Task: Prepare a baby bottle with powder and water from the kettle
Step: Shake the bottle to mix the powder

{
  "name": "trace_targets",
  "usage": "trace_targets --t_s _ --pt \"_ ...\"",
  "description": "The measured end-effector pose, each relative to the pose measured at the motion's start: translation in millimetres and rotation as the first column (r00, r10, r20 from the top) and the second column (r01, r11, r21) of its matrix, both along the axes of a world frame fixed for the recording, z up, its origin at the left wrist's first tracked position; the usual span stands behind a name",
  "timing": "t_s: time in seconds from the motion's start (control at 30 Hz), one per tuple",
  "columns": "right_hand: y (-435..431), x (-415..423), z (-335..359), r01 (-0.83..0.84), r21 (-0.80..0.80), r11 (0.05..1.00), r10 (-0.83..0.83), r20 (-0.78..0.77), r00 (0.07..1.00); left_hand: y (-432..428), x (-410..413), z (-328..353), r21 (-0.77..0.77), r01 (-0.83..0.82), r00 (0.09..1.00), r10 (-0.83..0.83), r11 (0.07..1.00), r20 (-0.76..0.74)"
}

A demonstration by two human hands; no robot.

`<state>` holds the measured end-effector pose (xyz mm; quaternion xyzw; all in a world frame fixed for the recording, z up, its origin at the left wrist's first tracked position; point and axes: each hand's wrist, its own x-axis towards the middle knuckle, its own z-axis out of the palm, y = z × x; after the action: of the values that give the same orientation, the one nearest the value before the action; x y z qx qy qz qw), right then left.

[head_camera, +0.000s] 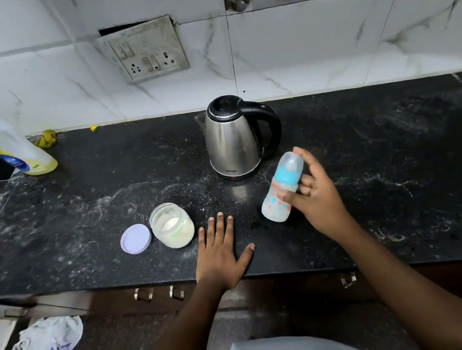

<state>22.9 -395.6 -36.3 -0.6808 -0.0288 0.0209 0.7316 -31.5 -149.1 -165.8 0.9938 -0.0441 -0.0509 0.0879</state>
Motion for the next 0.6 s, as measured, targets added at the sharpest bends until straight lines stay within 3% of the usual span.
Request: trace_targets --t_s 0.1,0.2,0.43,0.6 --pt "7 -6 -18 -0.062 -0.359 0.931 0.121 0.145 0.982 3 -2 -2 0.005 -0.003 1.000 0.003 1.000 0.001" --pt "14 -11 -34 0.022 -0.605 0.796 0.195 0.290 0.937 1 -1 -1 0.002 -0.004 1.000 0.004 1.000 -0.002" --pt "31 -15 -60 0.134 -0.612 0.780 0.126 0.364 0.923 2 -1 -4 0.000 -0.010 1.000 0.010 1.000 0.002" --pt "30 -15 -73 0.128 -0.630 0.766 0.133 0.349 0.928 2 0 -5 -0.001 -0.007 1.000 0.007 1.000 0.014"
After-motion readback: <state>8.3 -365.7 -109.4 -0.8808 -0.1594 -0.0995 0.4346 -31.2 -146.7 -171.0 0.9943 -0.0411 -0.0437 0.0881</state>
